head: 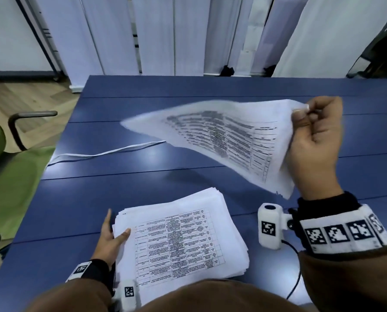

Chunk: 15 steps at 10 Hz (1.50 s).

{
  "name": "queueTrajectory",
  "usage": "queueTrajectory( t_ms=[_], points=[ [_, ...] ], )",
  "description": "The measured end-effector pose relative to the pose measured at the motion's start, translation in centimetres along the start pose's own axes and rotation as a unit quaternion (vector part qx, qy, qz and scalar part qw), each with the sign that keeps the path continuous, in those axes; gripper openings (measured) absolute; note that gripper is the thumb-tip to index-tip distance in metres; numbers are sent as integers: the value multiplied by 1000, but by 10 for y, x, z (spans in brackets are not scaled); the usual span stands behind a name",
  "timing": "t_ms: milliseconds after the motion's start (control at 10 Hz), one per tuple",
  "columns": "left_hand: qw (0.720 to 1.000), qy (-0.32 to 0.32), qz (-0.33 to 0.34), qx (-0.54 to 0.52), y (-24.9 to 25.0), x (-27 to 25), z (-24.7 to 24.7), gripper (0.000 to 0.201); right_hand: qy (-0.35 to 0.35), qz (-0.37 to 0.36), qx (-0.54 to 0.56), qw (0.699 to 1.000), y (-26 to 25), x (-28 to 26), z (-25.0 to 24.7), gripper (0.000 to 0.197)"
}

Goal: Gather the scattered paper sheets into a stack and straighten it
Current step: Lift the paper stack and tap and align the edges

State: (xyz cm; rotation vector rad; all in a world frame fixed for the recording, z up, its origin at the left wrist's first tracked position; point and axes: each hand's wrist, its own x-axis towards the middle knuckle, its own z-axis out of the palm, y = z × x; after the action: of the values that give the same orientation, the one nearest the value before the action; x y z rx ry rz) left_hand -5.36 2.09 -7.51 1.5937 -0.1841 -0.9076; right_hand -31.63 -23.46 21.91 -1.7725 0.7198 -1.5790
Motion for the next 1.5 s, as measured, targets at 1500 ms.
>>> queueTrajectory(
  t_ms=[1500],
  points=[
    [965, -9, 259, -33, 144, -47, 59, 34, -104, 405, 160, 894, 154, -85, 3, 27]
  ],
)
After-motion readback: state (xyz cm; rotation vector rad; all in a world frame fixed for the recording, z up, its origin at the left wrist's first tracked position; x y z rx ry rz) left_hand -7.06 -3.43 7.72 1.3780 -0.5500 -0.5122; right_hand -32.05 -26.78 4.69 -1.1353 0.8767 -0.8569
